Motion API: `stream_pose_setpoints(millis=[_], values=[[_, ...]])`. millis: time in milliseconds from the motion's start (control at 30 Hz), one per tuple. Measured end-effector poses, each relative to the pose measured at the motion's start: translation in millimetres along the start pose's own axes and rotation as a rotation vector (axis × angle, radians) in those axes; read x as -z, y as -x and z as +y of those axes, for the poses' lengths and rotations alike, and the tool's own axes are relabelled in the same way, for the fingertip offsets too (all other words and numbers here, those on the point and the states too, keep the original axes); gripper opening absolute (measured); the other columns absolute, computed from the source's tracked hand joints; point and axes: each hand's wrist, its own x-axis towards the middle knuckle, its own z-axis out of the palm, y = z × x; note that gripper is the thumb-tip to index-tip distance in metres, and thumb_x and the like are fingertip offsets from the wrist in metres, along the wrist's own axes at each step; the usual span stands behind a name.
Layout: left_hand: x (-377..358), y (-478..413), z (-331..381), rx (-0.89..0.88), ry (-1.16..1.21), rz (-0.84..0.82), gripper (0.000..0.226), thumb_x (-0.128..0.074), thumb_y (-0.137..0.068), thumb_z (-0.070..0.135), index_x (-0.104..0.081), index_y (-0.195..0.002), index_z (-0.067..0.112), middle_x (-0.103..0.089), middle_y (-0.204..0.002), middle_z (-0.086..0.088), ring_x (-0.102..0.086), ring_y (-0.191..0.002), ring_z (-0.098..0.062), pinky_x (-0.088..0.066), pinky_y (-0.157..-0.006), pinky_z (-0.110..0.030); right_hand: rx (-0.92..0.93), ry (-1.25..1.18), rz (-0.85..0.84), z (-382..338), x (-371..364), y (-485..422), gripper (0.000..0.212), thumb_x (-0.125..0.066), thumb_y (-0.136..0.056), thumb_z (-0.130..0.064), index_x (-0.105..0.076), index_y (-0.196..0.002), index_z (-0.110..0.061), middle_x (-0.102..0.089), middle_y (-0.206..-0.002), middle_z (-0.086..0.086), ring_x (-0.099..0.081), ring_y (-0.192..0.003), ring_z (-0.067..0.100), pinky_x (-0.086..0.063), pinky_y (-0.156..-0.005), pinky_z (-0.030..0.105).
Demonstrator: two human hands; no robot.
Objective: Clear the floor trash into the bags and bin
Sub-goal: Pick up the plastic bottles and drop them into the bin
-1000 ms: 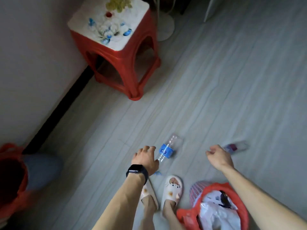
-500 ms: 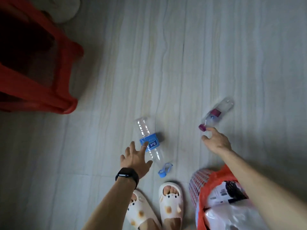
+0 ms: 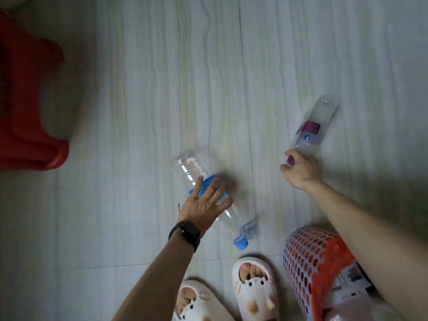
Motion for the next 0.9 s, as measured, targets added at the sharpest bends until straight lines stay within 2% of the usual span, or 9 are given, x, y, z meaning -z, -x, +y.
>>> stream_pose_setpoints(millis=[100, 167, 233, 367, 433, 533, 667, 800, 900], values=[[9, 21, -9, -0.01, 0.018, 0.017, 0.069, -0.044, -0.097, 0.009, -0.005, -0.154, 0.015, -0.004, -0.162, -0.014, 0.0, -0.15, -0.033, 0.01, -0.115, -0.061, 0.031, -0.074, -0.015, -6, 0, 33, 0.03, -0.061, -0.089, -0.034, -0.055, -0.118, -0.032, -0.059, -0.1, -0.004, -0.058, -0.106, 0.026, -0.043, -0.087, 0.027], [25, 50, -13, 0.095, 0.13, 0.024, 0.078, -0.054, -0.092, 0.022, -0.007, -0.154, 0.011, -0.011, -0.162, -0.008, -0.006, -0.15, -0.025, 0.009, -0.118, -0.055, 0.071, -0.081, -0.026, -24, 16, 66, 0.023, -0.059, -0.089, -0.038, -0.052, -0.111, -0.036, -0.061, -0.101, 0.003, -0.061, -0.092, 0.029, -0.045, -0.08, 0.027], [40, 76, -11, 0.298, 0.399, 0.081, 0.088, -0.062, -0.082, 0.04, -0.016, -0.152, 0.013, -0.026, -0.156, -0.001, -0.024, -0.145, -0.018, 0.002, -0.12, -0.046, 0.119, -0.055, -0.032, -40, 29, 95, 0.017, -0.055, -0.09, -0.043, -0.048, -0.105, -0.037, -0.061, -0.096, 0.008, -0.06, -0.081, 0.03, -0.043, -0.071, 0.028], [95, 146, -16, 0.827, 1.044, 0.293, 0.094, -0.076, -0.063, 0.052, -0.035, -0.139, 0.015, -0.051, -0.13, 0.002, -0.053, -0.118, -0.021, -0.04, -0.104, -0.036, 0.285, 0.051, -0.167, -98, 79, 163, 0.009, -0.048, -0.096, -0.042, -0.042, -0.097, -0.035, -0.062, -0.083, 0.006, -0.058, -0.071, 0.028, -0.039, -0.061, 0.031], [124, 192, -27, 0.989, 1.256, 0.349, 0.098, -0.079, -0.061, 0.052, -0.032, -0.139, 0.016, -0.052, -0.128, -0.001, -0.056, -0.114, -0.025, -0.048, -0.094, -0.037, 0.396, 0.091, -0.253, -141, 107, 205, 0.007, -0.046, -0.098, -0.04, -0.041, -0.098, -0.035, -0.063, -0.081, 0.003, -0.058, -0.066, 0.021, -0.04, -0.059, 0.032], [160, 266, -43, 1.148, 1.443, 0.458, 0.107, -0.08, -0.06, 0.05, -0.021, -0.144, 0.021, -0.049, -0.133, -0.005, -0.056, -0.115, -0.026, -0.05, -0.094, -0.04, 0.528, 0.142, -0.332, -206, 149, 273, 0.01, -0.044, -0.099, -0.04, -0.042, -0.101, -0.031, -0.064, -0.085, 0.002, -0.06, -0.074, 0.027, -0.041, -0.063, 0.032], [199, 365, -63, 1.273, 1.504, 0.667, 0.111, -0.083, -0.059, 0.039, -0.015, -0.146, 0.028, -0.048, -0.128, -0.008, -0.056, -0.11, -0.025, -0.051, -0.094, -0.039, 0.719, 0.248, -0.403, -288, 195, 366, 0.011, -0.045, -0.099, -0.04, -0.043, -0.102, -0.03, -0.063, -0.089, -0.001, -0.063, -0.085, 0.03, -0.037, -0.065, 0.03], [230, 475, -67, 1.434, 1.502, 0.867, 0.104, -0.082, -0.053, 0.037, -0.025, -0.139, 0.025, -0.054, -0.117, -0.001, -0.059, -0.101, -0.019, -0.053, -0.085, -0.035, 0.907, 0.356, -0.479, -359, 218, 462, 0.009, -0.046, -0.099, -0.038, -0.038, -0.096, -0.036, -0.058, -0.089, -0.006, -0.062, -0.09, 0.032, -0.036, -0.069, 0.031], [231, 553, -55, 1.58, 1.537, 0.983, 0.102, -0.083, -0.052, 0.036, -0.026, -0.136, 0.027, -0.055, -0.112, 0.005, -0.061, -0.095, -0.012, -0.052, -0.077, -0.024, 1.03, 0.429, -0.534, -397, 214, 528, 0.006, -0.044, -0.098, -0.038, -0.039, -0.098, -0.038, -0.061, -0.089, -0.004, -0.062, -0.092, 0.034, -0.041, -0.073, 0.034]])
